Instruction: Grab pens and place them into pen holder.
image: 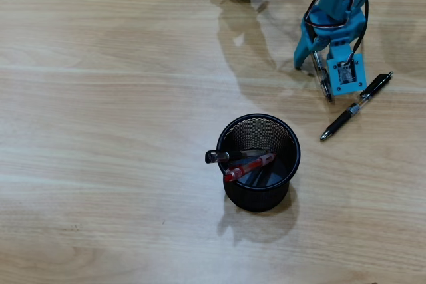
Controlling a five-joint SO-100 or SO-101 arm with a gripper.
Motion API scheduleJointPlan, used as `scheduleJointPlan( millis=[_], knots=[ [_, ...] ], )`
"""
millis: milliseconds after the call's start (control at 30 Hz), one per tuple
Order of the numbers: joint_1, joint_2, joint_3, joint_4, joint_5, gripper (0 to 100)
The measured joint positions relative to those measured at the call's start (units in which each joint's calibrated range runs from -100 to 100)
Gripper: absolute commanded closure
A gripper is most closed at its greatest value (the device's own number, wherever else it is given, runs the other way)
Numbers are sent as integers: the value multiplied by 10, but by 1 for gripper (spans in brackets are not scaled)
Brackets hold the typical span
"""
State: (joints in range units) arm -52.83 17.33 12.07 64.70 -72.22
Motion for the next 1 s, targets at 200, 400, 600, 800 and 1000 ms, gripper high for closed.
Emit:
scheduleJointPlan(
  millis=[200,400,600,800,1000],
  knots=[
    [4,-1,5,0,0,98],
    [-3,-1,8,-1,-2,98],
    [-4,-6,10,-2,-2,98],
    [29,-87,12,0,7,98],
    [122,-210,12,0,60,98]
  ],
)
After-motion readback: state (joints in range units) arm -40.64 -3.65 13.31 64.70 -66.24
